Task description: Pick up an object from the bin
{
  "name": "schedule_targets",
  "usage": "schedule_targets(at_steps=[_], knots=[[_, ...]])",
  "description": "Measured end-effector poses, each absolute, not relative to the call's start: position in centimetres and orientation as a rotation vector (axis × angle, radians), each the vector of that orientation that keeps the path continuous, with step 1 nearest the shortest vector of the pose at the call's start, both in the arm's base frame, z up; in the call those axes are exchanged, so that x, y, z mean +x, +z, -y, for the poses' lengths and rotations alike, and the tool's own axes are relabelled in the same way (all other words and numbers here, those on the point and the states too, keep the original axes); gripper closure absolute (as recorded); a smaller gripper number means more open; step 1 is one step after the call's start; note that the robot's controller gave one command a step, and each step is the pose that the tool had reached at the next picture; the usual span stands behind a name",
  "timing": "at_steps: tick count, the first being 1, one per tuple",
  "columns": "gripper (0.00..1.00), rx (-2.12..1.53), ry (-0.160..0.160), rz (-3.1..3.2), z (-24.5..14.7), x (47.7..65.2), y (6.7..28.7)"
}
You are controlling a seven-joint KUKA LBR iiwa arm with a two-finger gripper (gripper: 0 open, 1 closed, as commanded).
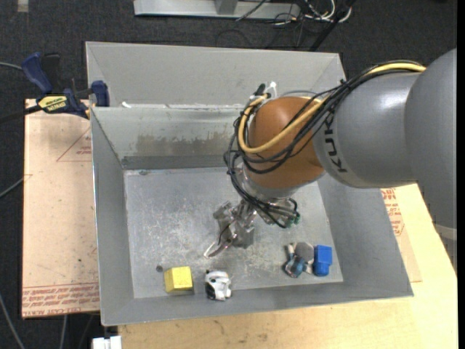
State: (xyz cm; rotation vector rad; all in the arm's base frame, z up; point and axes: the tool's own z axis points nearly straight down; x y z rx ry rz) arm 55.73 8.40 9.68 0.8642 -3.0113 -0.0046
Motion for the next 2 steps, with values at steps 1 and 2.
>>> schedule_targets(at_steps=[1,2], knots=[[1.00,0.867,-0.002,3.019,-8.4,56.0,11.8],[1.00,0.867,-0.001,3.023,-8.4,56.0,13.2]])
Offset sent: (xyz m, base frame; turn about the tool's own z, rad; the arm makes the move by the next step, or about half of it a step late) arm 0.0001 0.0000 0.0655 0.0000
